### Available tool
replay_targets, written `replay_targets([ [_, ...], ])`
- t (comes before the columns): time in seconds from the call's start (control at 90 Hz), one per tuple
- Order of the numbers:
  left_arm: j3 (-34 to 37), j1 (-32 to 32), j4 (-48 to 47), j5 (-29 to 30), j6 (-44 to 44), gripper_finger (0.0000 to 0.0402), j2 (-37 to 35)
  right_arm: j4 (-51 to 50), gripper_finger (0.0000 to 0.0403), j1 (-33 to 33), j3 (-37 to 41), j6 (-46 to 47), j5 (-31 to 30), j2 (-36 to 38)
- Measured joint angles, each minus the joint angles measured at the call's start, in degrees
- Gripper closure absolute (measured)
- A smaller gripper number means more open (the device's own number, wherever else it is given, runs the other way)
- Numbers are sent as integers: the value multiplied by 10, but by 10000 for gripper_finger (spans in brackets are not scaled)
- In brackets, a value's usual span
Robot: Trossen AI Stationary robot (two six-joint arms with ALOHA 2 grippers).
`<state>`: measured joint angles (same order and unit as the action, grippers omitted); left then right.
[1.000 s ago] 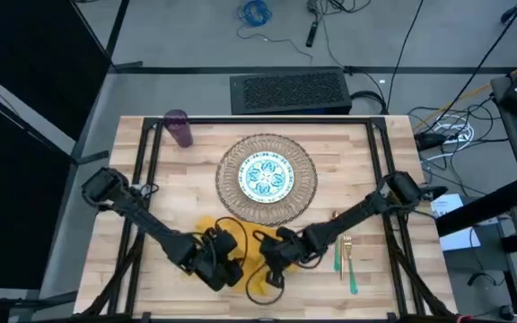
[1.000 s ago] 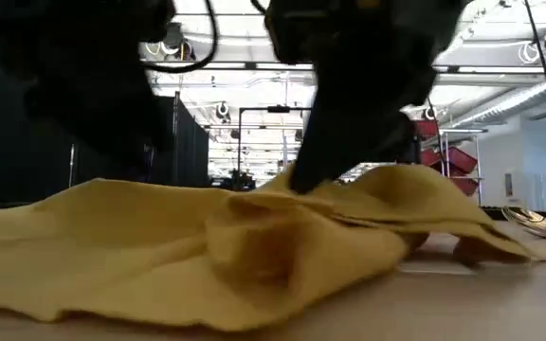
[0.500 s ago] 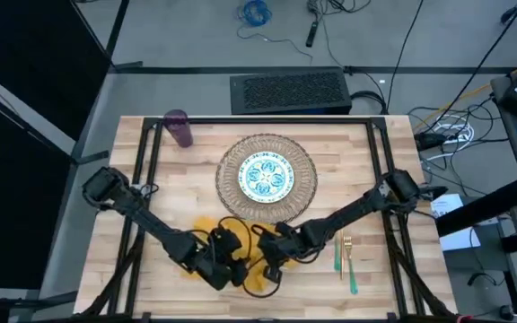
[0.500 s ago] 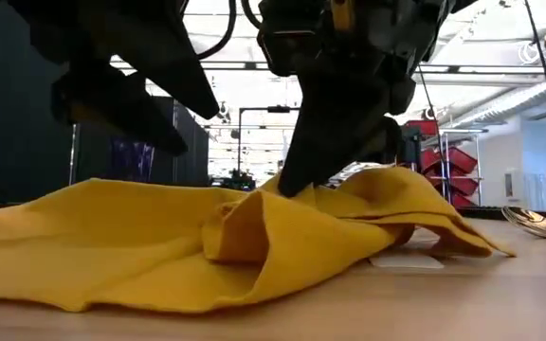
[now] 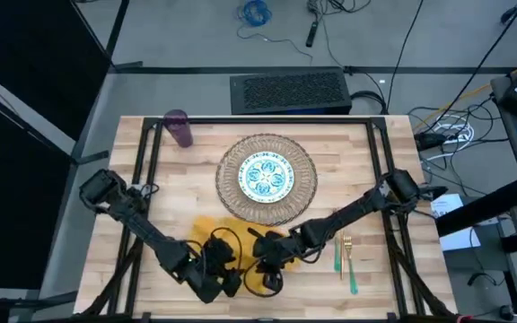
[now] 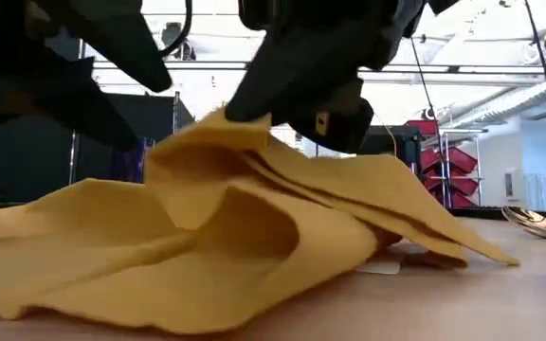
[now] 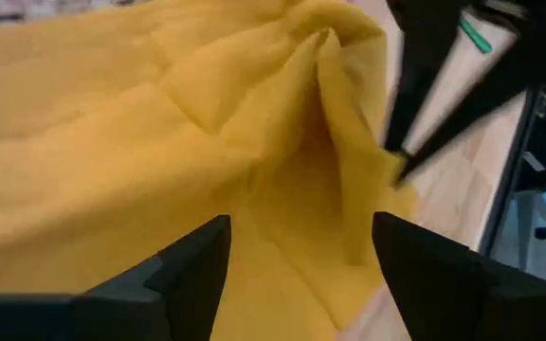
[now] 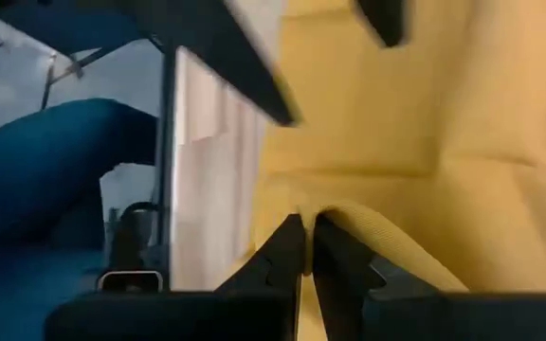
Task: Set table place
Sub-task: Fold the yellow table napkin
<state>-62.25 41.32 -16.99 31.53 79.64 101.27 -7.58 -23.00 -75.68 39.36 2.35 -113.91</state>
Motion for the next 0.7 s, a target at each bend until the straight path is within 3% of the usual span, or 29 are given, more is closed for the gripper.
replay_targets([
  [0.133, 0, 9, -2, -1, 41, 158, 12, -109, 394, 15, 0, -10, -75, 0],
  [0.256, -1, 16, 2, -17, 82, 158, 33, -166, 398, 41, 0, -30, -82, -4],
  [0.356, -1, 19, 0, -21, 105, 158, 51, -170, 400, 63, 1, -57, -78, -6],
  [0.478, -1, 20, 0, -24, 130, 158, 61, -156, 400, 76, 1, -58, -29, 1],
  [0.7, -1, 32, -8, -23, 148, 158, 64, -152, 401, 12, 0, -14, 26, 12],
])
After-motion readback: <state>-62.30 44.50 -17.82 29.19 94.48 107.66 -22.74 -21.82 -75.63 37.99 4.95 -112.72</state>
